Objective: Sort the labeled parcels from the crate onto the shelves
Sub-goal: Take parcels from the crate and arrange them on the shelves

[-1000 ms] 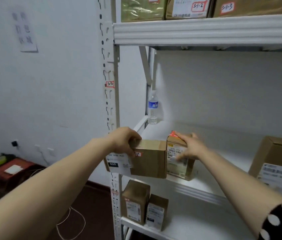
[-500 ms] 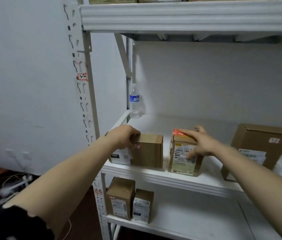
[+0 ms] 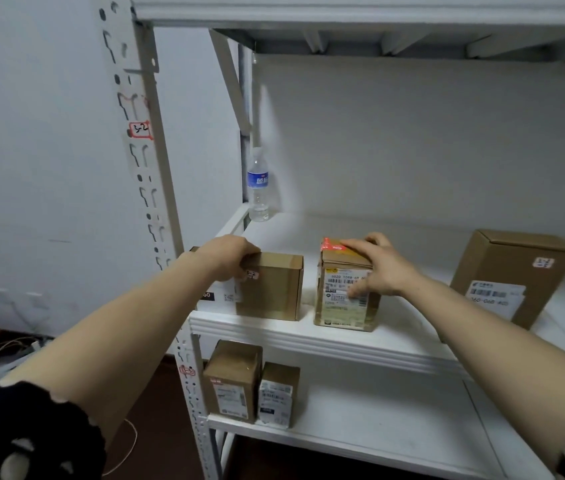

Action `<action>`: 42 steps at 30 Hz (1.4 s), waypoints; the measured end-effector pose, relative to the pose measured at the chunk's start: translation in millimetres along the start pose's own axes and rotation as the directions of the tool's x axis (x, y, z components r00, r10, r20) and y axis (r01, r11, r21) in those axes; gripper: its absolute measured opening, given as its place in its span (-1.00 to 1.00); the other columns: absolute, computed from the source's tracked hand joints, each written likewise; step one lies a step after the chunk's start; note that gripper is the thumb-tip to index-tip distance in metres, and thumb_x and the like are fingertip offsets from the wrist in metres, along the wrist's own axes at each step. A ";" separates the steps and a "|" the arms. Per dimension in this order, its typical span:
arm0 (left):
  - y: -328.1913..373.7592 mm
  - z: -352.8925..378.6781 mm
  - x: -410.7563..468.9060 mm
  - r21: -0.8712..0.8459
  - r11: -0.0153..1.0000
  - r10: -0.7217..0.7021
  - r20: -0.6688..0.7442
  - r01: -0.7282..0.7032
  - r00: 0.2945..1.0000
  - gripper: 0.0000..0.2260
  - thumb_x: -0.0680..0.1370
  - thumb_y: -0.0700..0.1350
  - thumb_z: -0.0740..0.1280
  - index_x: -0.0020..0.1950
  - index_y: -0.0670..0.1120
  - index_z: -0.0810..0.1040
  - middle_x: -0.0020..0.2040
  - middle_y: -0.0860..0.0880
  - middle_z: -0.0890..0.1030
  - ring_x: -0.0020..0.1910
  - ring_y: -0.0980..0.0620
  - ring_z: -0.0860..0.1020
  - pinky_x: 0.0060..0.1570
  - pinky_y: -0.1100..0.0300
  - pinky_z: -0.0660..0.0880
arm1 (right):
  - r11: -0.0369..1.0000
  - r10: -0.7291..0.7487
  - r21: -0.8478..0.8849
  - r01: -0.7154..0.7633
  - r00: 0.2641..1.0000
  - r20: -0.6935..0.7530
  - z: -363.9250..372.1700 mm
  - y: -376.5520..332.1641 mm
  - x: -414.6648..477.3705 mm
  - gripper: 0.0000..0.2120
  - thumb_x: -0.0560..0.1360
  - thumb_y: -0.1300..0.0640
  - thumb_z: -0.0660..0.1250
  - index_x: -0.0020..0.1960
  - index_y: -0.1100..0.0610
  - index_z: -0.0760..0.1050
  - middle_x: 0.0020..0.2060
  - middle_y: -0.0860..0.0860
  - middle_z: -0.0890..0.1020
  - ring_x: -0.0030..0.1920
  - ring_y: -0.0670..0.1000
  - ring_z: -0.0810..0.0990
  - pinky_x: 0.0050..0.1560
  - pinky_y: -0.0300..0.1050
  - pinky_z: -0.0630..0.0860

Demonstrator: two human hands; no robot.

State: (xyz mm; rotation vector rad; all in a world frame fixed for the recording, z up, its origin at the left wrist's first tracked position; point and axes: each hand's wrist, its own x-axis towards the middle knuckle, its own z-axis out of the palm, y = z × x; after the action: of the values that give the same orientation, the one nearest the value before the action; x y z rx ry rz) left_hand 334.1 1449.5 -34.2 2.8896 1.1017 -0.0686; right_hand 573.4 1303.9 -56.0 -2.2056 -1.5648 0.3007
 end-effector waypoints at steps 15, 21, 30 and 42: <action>4.0 5.9 -0.7 -0.043 0.999 -0.032 0.013 0.032 0.999 -0.28 0.47 -0.21 0.41 0.55 0.01 0.12 0.43 -0.03 0.38 0.37 -0.06 0.37 0.25 0.14 0.34 | 0.947 0.187 0.243 -0.212 0.975 0.123 -11.0 5.9 -6.8 0.12 0.27 0.39 0.43 0.56 0.01 -0.23 0.52 0.11 0.05 0.50 0.15 0.11 0.46 0.07 0.19; 8.8 7.6 -0.4 -0.008 1.000 -0.007 0.003 0.008 1.000 -0.32 0.49 -0.23 0.38 0.54 0.02 0.15 0.44 -0.03 0.37 0.39 -0.05 0.35 0.28 0.12 0.33 | 0.873 0.170 0.429 -0.232 0.969 0.179 -4.6 18.9 -16.4 0.07 0.35 0.53 0.29 0.54 -0.01 -0.33 0.45 0.08 0.25 0.35 0.15 0.37 0.23 0.06 0.45; 10.9 3.9 -3.6 0.023 0.999 0.047 -0.039 -0.046 0.998 -0.49 0.53 -0.21 0.35 0.47 -0.03 0.33 0.37 -0.05 0.47 0.33 -0.07 0.42 0.27 0.12 0.33 | 0.751 0.188 0.607 -0.259 0.966 0.180 10.8 24.1 -10.0 0.17 0.32 0.51 0.42 0.54 -0.10 -0.28 0.06 -0.04 0.52 0.10 0.10 0.56 0.10 0.17 0.55; 13.3 0.2 -5.4 0.011 0.999 0.036 -0.025 -0.036 0.999 -0.47 0.52 -0.25 0.34 0.47 -0.02 0.32 0.37 -0.05 0.45 0.33 -0.06 0.40 0.26 0.16 0.32 | 0.807 0.142 0.543 -0.233 0.968 0.205 24.3 10.4 -12.2 0.33 0.16 0.27 0.63 0.46 -0.34 -0.28 0.41 -0.04 0.25 0.27 0.20 0.43 -0.11 0.18 0.61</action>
State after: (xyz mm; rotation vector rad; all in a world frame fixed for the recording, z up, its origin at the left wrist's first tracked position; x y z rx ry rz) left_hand 339.0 1436.0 -33.7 2.9267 1.0558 -0.0376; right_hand 568.1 1294.7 -83.1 -1.8843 -1.1210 0.8948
